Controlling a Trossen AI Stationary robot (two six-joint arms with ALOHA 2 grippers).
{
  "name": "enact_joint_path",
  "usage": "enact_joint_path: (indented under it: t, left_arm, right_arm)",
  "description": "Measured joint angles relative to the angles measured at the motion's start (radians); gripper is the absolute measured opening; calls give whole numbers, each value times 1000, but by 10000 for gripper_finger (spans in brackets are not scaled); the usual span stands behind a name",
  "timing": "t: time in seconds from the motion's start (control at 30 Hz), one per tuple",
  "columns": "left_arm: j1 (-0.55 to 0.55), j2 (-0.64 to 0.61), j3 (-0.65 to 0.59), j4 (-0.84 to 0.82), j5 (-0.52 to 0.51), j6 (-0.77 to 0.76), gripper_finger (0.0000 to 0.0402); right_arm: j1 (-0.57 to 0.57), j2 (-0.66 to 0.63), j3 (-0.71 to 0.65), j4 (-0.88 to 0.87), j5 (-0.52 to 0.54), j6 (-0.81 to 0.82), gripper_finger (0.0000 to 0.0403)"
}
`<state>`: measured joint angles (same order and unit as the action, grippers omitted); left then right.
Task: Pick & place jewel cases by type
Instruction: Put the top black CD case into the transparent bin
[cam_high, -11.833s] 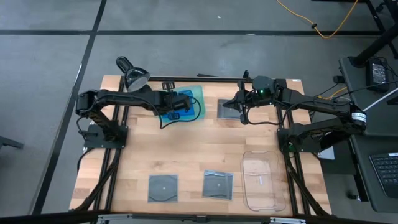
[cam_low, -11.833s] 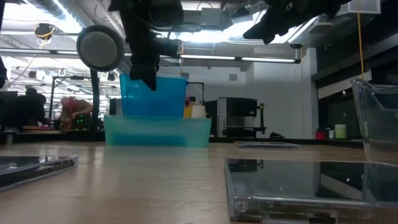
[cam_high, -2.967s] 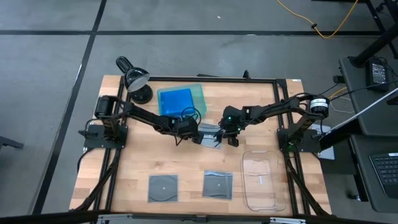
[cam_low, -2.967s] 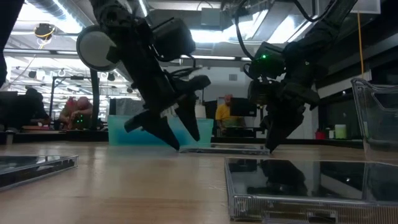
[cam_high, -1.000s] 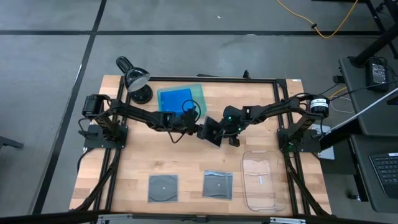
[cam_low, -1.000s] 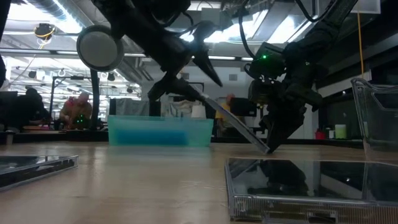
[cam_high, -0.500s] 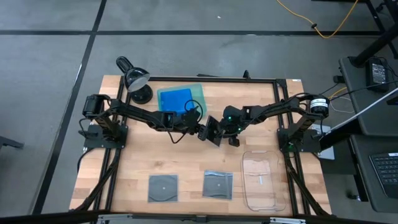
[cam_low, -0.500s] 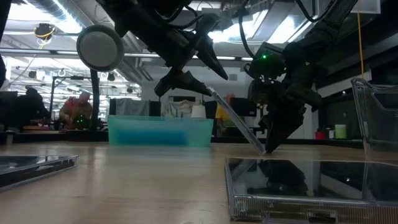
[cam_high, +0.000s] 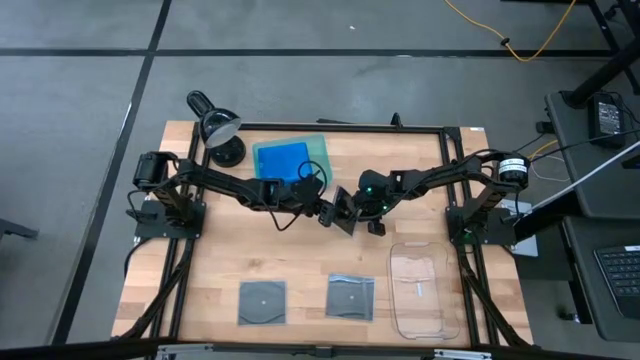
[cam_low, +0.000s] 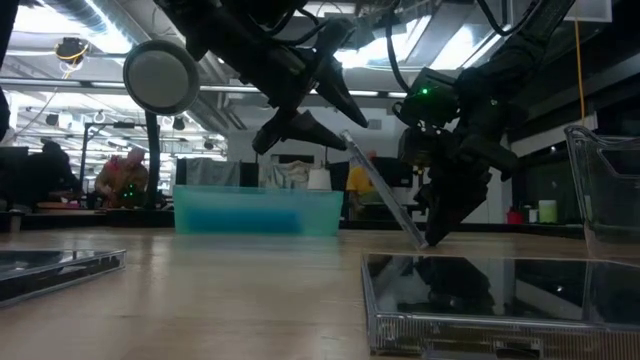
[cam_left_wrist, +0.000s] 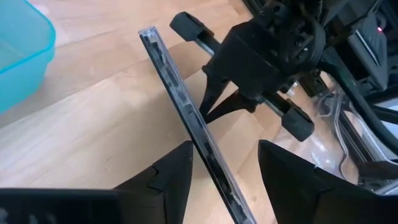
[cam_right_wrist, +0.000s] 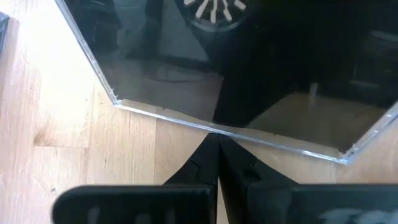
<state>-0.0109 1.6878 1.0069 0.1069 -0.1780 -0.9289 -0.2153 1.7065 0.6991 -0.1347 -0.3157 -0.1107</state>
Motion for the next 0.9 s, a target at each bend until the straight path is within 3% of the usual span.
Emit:
enact_joint_path:
  t: [0.9]
  left_arm:
    - [39, 41, -2, -4, 89, -10, 138]
  right_arm:
    - [0, 1, 0, 10, 0, 0, 9]
